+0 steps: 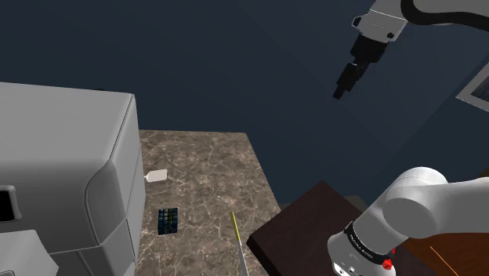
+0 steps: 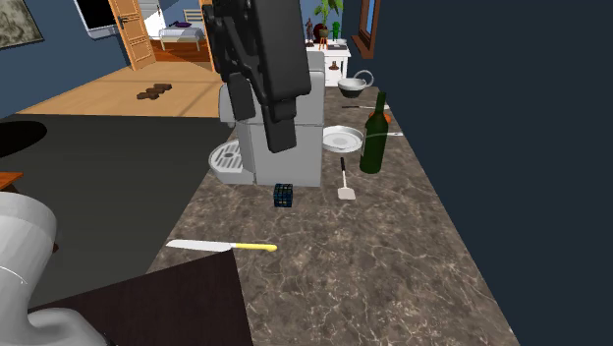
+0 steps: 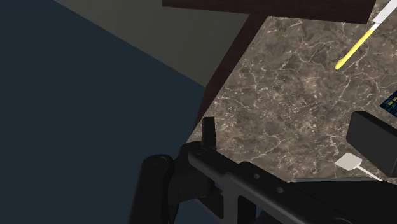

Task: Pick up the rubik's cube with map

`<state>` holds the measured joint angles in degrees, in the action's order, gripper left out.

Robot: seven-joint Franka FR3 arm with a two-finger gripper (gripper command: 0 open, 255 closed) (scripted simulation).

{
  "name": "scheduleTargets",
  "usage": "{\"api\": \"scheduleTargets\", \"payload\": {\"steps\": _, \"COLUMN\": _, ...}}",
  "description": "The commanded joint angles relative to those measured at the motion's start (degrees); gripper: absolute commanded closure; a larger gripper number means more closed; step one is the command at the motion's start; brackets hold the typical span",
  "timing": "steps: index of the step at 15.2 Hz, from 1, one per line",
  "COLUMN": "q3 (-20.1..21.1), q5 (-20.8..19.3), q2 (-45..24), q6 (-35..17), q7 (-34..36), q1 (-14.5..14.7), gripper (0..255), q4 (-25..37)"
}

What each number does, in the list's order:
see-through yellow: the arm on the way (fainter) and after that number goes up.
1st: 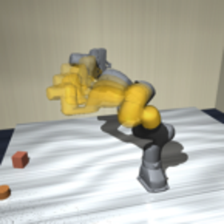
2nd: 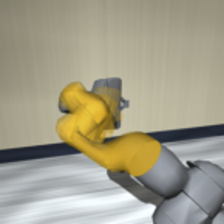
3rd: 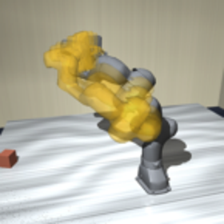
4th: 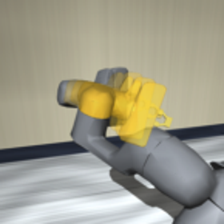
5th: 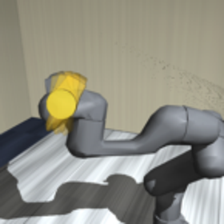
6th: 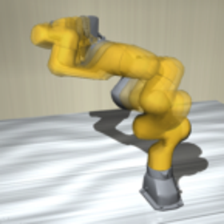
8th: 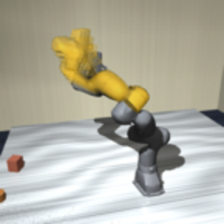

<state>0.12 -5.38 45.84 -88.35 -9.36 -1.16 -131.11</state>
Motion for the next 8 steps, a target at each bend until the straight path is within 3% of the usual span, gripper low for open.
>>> {"api": "scheduleTargets", "payload": {"steps": 1, "q3": 0.0, "q5": 0.0, "q2": 0.0, "q6": 0.0, "q7": 0.0, "q1": 0.0, "gripper": 0, "q4": 0.0}}
{"api": "scheduleTargets", "payload": {"steps": 8, "q3": 6.0, "q5": 4.6, "q2": -1.9, "q6": -8.9, "q7": 7.4, "q1": 2.2, "gripper": 0, "q4": -8.0}}
